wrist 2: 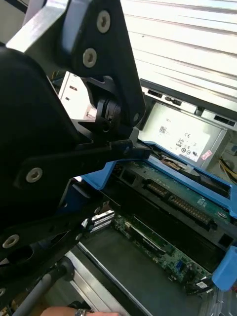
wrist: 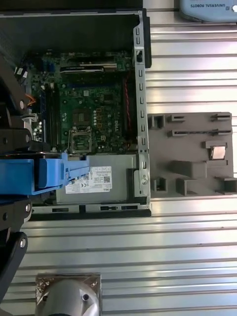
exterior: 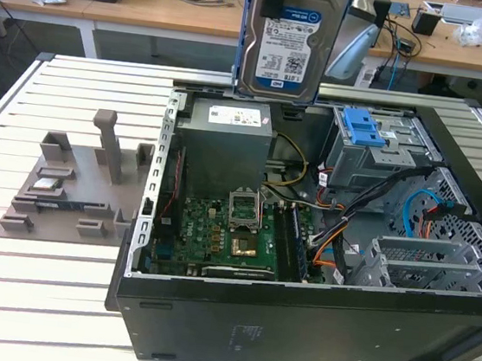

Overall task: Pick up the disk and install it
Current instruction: 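Pick up the disk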

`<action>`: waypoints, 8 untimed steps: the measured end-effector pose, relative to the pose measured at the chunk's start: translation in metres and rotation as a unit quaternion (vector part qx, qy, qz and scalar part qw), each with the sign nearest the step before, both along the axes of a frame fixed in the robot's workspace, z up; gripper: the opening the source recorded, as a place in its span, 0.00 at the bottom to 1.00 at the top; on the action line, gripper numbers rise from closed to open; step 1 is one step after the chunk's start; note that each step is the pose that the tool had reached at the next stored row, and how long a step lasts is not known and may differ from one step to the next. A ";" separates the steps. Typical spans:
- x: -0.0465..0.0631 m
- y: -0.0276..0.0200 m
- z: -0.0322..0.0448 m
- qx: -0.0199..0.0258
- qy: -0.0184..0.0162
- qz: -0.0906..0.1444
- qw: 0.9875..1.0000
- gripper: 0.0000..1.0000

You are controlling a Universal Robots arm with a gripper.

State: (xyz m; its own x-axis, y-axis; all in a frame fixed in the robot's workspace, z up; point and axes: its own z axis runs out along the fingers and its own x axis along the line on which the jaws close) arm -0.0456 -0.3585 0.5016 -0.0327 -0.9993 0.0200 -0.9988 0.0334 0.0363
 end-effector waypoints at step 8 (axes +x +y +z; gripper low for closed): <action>0.010 -0.0344 -0.0011 0.000 0.001 0.000 1.000 0.37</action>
State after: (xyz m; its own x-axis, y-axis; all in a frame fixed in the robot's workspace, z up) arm -0.0354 -0.3929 0.5005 -0.0325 -0.9993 0.0202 -0.9987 0.0333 0.0373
